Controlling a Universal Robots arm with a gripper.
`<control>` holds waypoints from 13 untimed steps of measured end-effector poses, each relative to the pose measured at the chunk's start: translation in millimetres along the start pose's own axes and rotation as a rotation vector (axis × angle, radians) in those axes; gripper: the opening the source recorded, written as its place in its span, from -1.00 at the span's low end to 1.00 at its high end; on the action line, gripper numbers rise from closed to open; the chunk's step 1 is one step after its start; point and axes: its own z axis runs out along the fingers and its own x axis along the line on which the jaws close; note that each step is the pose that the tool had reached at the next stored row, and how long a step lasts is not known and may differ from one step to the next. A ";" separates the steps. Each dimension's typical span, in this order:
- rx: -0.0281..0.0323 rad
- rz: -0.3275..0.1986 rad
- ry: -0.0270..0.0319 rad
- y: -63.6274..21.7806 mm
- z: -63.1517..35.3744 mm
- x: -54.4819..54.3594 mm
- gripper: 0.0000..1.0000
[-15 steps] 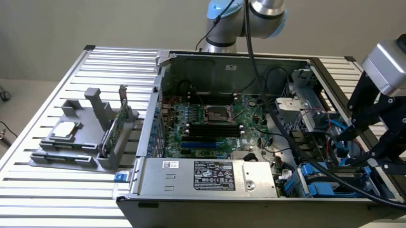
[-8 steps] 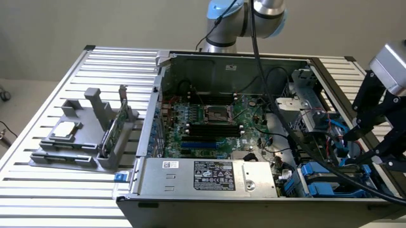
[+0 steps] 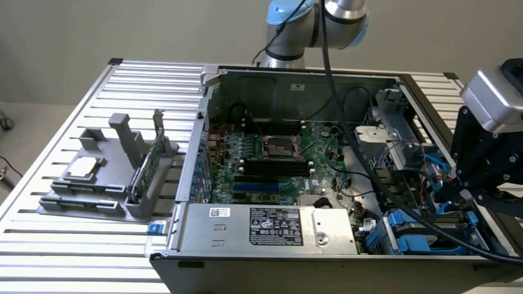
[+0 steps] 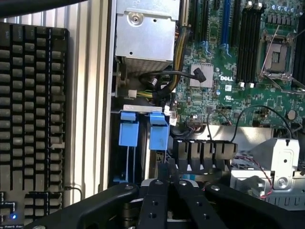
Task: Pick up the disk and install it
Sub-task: 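Insert the disk into the insertion slot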
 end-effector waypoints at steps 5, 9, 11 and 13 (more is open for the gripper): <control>-0.0004 -0.003 0.0002 -3.5 9.2 -0.2 -0.79; -0.0007 -0.005 0.0002 -6.3 16.4 -0.1 -0.79; -0.0009 -0.007 0.0002 -7.6 20.1 0.1 -0.79; -0.0011 -0.008 0.0002 -8.8 23.8 0.2 -0.79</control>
